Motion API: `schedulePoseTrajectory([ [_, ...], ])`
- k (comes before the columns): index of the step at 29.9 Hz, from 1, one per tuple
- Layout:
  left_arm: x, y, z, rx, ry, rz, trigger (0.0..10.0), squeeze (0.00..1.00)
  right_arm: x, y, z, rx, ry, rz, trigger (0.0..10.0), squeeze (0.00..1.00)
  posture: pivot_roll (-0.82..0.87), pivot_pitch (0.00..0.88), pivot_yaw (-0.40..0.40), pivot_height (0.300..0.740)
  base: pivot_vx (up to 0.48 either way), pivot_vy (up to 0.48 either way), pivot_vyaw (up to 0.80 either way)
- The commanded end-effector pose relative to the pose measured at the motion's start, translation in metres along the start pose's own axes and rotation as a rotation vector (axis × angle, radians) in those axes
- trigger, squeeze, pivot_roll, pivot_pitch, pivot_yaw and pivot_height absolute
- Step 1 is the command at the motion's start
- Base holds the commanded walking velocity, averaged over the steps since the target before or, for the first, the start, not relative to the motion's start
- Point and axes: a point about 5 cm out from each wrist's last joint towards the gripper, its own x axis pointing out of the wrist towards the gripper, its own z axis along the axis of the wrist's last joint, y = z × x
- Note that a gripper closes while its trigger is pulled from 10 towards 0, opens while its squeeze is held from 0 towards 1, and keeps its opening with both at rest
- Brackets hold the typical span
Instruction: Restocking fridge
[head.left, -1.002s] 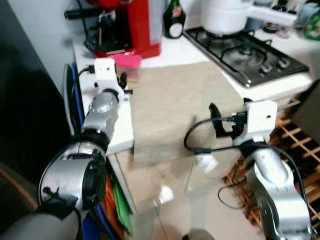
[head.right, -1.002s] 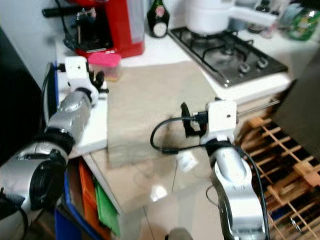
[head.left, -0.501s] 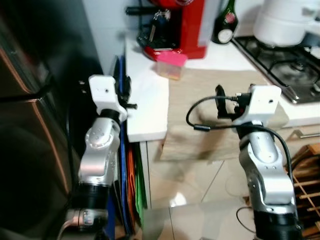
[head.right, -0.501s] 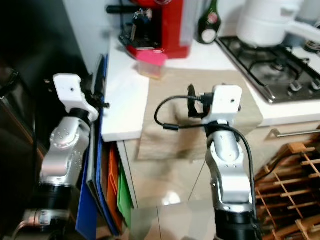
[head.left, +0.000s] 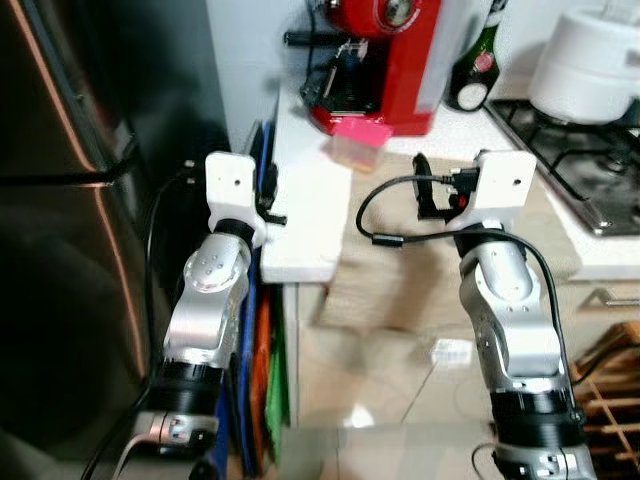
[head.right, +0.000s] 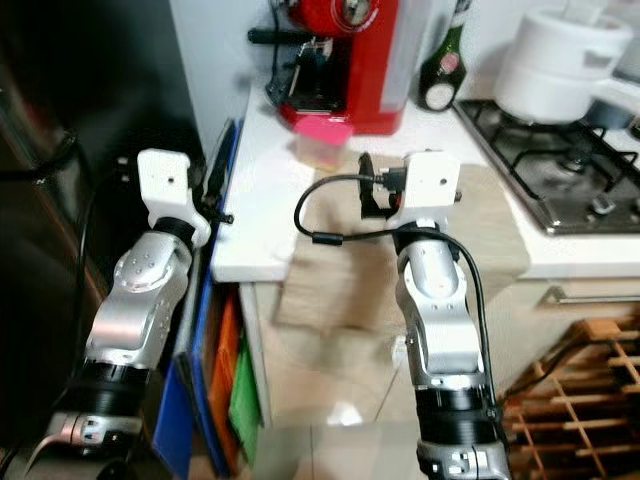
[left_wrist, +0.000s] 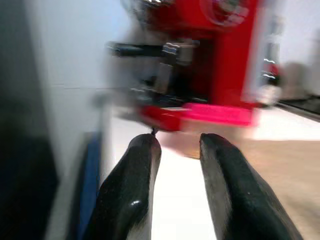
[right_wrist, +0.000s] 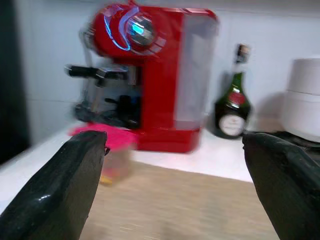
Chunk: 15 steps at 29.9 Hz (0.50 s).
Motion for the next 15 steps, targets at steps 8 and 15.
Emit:
schedulePoseTrajectory([
  [8,0.005,0.002,-0.003,0.036,0.039,-0.077,10.0,1.0,0.009,0.009,-0.001,0.013,-0.015,0.011,10.0,0.0,-0.06,0.0,0.026,0.74,0.0,0.0,0.0],
  [15,0.009,-0.002,0.004,0.057,0.007,-0.129,10.0,1.0,0.009,0.015,0.002,0.0,-0.06,0.018,10.0,0.0,-0.07,0.0,0.046,0.74,0.0,0.0,0.0],
])
